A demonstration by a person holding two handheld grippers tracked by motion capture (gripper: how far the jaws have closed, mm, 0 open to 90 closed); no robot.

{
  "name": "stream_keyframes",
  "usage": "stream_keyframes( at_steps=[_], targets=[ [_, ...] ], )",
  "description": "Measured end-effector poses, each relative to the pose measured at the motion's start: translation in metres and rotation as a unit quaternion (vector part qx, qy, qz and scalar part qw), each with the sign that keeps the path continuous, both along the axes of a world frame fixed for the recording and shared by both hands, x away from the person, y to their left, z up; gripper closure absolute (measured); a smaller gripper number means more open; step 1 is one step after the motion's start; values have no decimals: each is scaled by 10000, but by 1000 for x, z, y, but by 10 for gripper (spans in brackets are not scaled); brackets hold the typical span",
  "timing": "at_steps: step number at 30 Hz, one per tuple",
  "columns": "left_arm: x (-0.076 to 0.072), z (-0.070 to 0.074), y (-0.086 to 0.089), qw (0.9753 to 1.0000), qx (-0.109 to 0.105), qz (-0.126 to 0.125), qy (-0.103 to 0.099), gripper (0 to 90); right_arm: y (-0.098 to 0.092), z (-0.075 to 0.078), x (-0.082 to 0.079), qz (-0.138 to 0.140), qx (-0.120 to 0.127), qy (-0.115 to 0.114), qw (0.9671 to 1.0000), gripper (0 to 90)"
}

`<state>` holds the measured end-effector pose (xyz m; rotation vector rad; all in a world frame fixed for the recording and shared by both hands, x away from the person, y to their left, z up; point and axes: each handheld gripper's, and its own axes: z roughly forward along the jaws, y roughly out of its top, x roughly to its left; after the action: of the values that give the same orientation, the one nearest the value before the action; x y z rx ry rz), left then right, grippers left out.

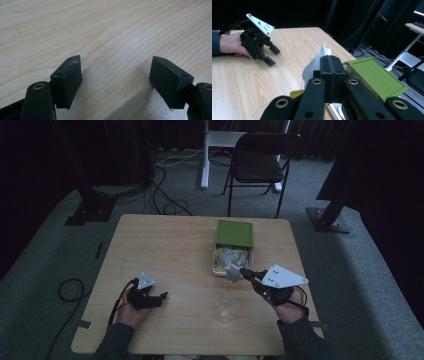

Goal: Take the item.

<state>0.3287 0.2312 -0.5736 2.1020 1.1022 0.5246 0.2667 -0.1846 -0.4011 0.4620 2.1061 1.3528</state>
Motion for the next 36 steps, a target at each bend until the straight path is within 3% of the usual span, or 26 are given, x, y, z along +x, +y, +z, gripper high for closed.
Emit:
stream_keyframes(
  at_steps=[18,36],
  targets=[
    [0,0,0,10000,0,0,-1,272,1,-12,-25,301,-87,54,9995,900],
    [0,0,0,10000,0,-1,-2,272,1,-29,-29,269,-127,178,9994,900]
  ],
)
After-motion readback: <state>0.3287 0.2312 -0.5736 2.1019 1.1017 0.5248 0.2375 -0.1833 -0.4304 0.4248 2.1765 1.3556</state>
